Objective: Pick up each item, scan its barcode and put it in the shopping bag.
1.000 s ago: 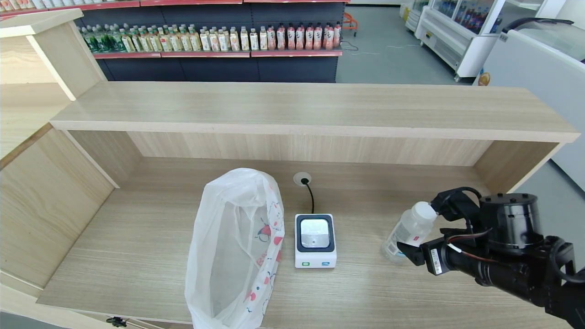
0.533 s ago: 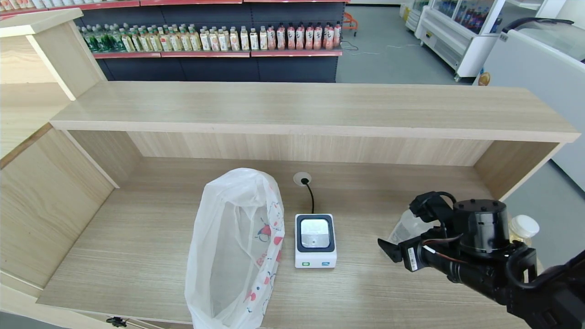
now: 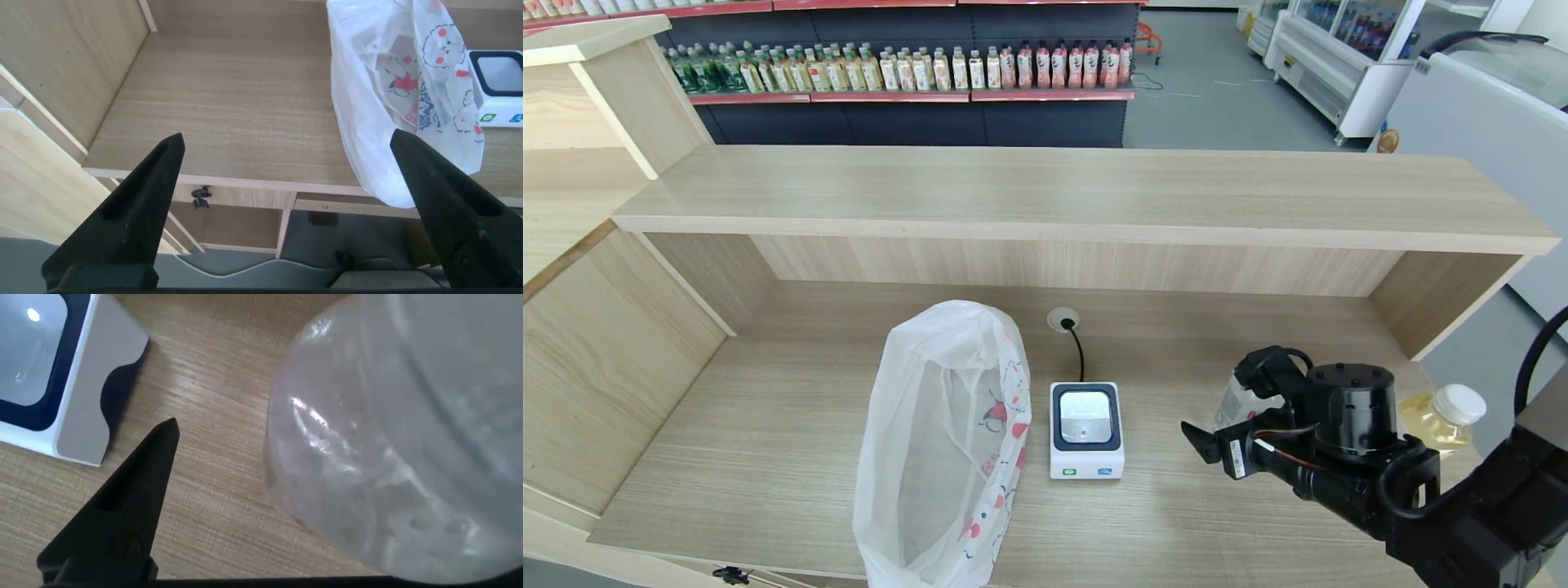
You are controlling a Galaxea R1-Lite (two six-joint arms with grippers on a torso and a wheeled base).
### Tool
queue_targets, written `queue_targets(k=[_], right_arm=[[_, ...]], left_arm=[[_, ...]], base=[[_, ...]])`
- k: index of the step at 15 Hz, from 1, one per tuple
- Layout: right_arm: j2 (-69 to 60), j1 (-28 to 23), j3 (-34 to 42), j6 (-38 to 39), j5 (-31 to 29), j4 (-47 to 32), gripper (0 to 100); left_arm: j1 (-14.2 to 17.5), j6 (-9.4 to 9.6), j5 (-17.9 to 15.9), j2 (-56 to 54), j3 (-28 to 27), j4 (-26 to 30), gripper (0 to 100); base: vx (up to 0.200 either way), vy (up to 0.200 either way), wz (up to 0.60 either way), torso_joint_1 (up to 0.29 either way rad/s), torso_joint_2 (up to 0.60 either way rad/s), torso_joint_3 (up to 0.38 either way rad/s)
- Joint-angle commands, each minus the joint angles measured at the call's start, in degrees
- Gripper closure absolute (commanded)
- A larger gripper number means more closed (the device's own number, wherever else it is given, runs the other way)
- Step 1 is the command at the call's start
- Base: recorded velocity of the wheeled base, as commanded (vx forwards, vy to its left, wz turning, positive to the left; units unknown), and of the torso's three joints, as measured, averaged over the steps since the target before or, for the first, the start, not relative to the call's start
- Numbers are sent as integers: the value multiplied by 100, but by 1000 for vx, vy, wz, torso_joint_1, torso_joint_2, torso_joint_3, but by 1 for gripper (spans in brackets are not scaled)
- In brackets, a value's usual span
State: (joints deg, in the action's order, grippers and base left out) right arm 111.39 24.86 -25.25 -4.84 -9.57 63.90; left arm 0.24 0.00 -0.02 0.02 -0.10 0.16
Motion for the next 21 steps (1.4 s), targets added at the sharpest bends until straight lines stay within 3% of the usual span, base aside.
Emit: queue_targets(k=[1, 6, 7, 21], right_arm=[[226, 10, 2, -8, -1, 149, 0], [270, 10, 37, 9, -1, 404, 0], [278, -7, 20, 36, 8, 492, 100], [-47, 28, 37, 106, 8, 782, 100]], left_arm=[[2, 0, -6, -2, 1, 2, 0], [2, 0, 2, -2, 1, 2, 0], [2, 0, 2, -2, 1, 2, 0], [2, 0, -6, -2, 1, 2, 0]], base=[[0, 0, 0, 0, 0, 0], [0, 0, 0, 0, 0, 0], [0, 0, 0, 0, 0, 0], [0, 0, 0, 0, 0, 0]])
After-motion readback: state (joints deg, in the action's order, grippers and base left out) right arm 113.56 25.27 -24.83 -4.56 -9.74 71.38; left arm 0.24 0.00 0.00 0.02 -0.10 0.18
